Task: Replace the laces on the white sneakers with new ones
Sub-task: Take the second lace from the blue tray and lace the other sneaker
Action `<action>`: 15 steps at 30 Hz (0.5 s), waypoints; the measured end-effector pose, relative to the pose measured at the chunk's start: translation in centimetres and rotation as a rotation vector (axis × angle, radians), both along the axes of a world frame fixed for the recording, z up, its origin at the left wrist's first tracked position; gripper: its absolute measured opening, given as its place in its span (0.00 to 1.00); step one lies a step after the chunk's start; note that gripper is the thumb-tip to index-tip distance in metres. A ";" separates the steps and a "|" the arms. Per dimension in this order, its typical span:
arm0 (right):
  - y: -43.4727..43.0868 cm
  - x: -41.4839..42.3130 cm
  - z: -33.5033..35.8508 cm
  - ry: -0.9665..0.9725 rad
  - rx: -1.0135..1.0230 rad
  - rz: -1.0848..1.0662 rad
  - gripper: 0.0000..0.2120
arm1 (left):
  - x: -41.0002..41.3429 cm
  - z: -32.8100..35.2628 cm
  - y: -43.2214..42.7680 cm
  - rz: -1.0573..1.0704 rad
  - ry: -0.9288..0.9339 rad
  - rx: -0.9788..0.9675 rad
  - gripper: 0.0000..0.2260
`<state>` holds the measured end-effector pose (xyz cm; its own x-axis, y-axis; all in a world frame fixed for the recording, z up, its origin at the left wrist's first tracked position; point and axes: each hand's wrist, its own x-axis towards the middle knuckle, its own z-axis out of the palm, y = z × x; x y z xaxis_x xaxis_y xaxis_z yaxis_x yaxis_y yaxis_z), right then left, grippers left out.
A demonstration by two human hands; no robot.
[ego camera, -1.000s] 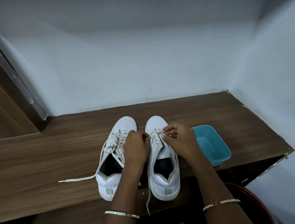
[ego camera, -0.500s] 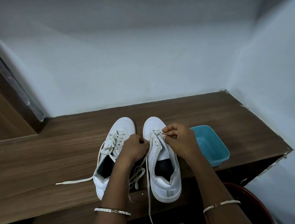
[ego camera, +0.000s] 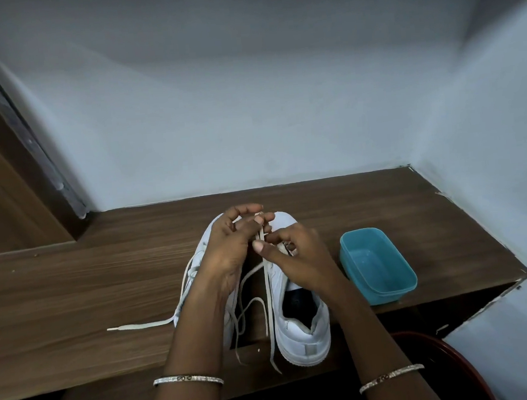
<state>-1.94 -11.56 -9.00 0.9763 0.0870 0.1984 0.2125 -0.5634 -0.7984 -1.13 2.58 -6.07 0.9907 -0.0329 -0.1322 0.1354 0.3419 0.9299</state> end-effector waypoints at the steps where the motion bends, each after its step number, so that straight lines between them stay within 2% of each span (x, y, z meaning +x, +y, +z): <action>1: 0.3 0.0 -0.2 0.012 0.002 -0.002 0.17 | -0.1 0.2 0.1 -0.003 -0.034 0.032 0.08; 3: 0.9 0.1 -0.5 0.021 0.036 -0.066 0.18 | -0.1 0.2 0.6 0.003 -0.087 0.164 0.08; 5: 0.8 0.1 -0.6 0.040 0.081 -0.115 0.11 | 0.0 -0.2 1.0 0.035 -0.125 0.308 0.08; 7: 0.5 0.1 -0.3 0.082 0.142 -0.140 0.05 | 0.1 -0.5 1.4 0.072 -0.128 0.343 0.07; 9: 0.2 0.3 -0.3 0.100 0.184 -0.164 0.07 | 0.2 -0.7 1.6 0.060 -0.097 0.309 0.04; 13: 0.3 0.6 -1.1 0.038 -0.010 -0.146 0.11 | 0.3 -0.9 2.1 -0.034 -0.007 0.307 0.12; 15: 0.5 0.4 -1.6 0.007 -0.118 -0.125 0.10 | 0.2 -0.9 2.3 -0.065 0.001 0.321 0.12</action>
<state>-1.51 -11.05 -10.59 0.9823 -0.0129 0.1867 0.1291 -0.6752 -0.7262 -0.89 4.85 -6.98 0.9877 -0.0529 -0.1469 0.1482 0.0223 0.9887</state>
